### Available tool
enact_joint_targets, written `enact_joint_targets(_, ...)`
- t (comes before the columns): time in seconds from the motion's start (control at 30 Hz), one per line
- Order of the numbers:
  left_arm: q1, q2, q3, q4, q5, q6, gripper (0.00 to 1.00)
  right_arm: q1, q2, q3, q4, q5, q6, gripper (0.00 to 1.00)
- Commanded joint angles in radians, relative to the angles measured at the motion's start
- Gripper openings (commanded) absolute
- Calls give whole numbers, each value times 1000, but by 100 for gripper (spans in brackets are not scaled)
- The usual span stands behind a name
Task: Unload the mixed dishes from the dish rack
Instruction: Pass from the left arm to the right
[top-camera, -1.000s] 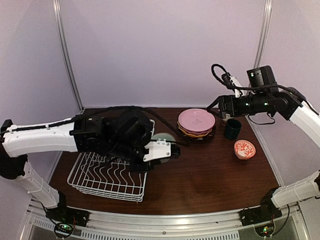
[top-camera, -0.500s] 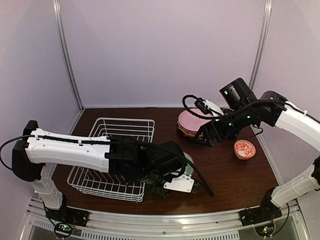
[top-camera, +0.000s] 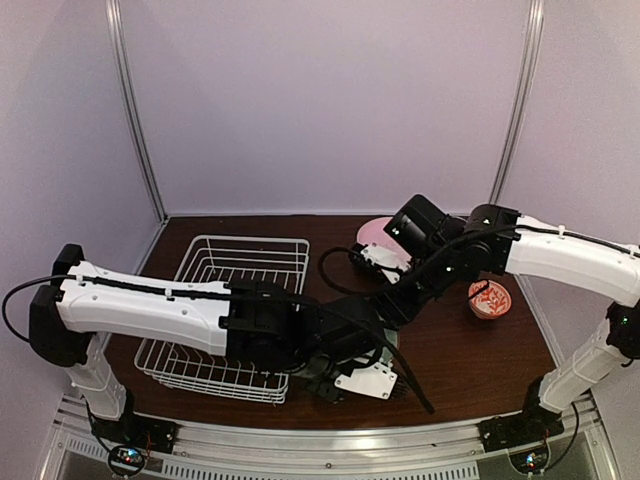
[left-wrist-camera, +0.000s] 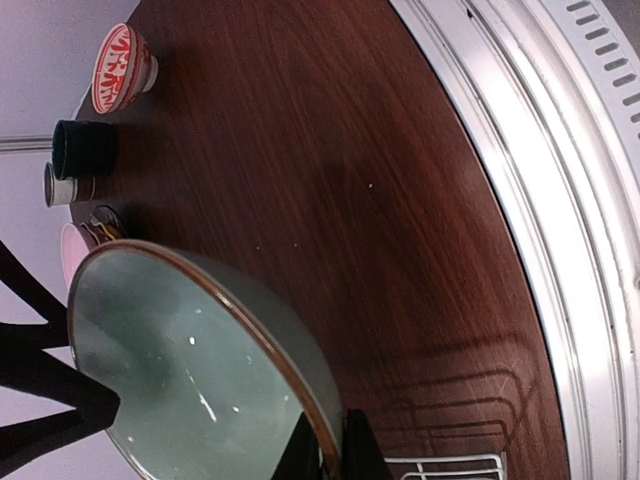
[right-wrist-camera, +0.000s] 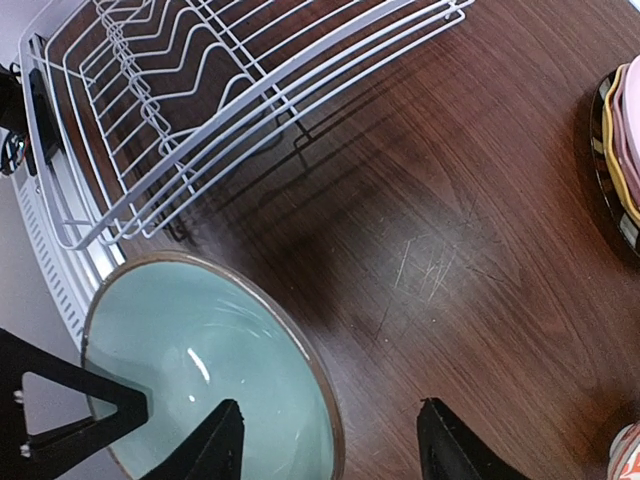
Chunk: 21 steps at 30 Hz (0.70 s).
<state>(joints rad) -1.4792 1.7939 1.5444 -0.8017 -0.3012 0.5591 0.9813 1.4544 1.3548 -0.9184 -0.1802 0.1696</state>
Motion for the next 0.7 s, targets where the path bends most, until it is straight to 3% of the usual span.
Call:
enact_joint_targets(0.0,-2,-8,40,48,-34,18,0,28,21,-26,0,57,-19,58)
enact_joint_targets(0.23,-2,-7,20,70,-48,24,0,45,40,-51,-6,57,-22,32)
enact_joint_targets(0.43,-3,-4,16,78,-74,20,5,43,28,-44,-15,56,-13,0)
enact_joint_targets(0.67,-2,-8,10,97,-149,13,28,25,-8,-55,-3,31,11,0)
